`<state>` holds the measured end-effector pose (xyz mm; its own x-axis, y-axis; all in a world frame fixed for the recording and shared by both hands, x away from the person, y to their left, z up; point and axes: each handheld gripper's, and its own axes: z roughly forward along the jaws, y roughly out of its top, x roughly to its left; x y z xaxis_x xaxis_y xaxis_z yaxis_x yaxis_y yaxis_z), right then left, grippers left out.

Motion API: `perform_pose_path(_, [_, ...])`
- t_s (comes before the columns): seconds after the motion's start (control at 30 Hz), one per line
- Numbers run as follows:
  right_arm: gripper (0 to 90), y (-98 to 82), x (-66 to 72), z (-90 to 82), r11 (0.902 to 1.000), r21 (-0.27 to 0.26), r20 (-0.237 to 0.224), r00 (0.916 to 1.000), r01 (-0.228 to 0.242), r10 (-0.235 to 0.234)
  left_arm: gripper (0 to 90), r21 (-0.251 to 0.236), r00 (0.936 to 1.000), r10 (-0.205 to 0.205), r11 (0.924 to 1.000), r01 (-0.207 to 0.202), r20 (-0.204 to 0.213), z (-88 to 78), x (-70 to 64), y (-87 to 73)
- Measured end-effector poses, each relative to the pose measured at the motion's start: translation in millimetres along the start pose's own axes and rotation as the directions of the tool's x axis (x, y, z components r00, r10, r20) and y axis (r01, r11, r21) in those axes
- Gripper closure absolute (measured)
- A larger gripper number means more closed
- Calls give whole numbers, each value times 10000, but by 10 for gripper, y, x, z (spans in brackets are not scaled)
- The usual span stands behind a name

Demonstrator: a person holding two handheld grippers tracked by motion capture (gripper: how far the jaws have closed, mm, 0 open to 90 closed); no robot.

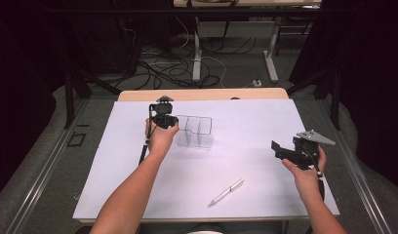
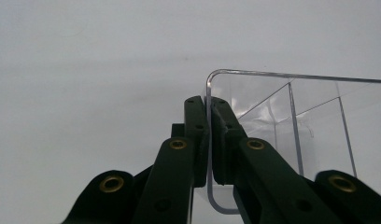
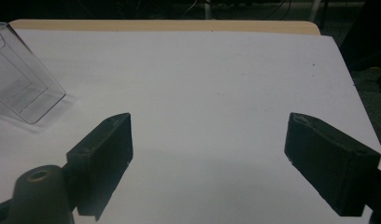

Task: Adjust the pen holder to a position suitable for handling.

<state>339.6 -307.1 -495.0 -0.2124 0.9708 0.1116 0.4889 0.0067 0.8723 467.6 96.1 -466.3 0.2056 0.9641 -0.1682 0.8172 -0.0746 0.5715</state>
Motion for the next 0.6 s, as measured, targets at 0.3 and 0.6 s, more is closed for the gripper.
perform_pose_path(0.3, [150, 2, -3, -4, 10000, 54, 23, 10000, 69, -69, 874, 201, 9993, 360, 9991, -360, 19, -2, -226, -41])
perform_pose_path(0.6, [150, 2, -5, -4, 9999, 41, 24, 9999, 105, -105, 873, 320, 9976, 690, 9971, -690, -9, -32, -349, -76])
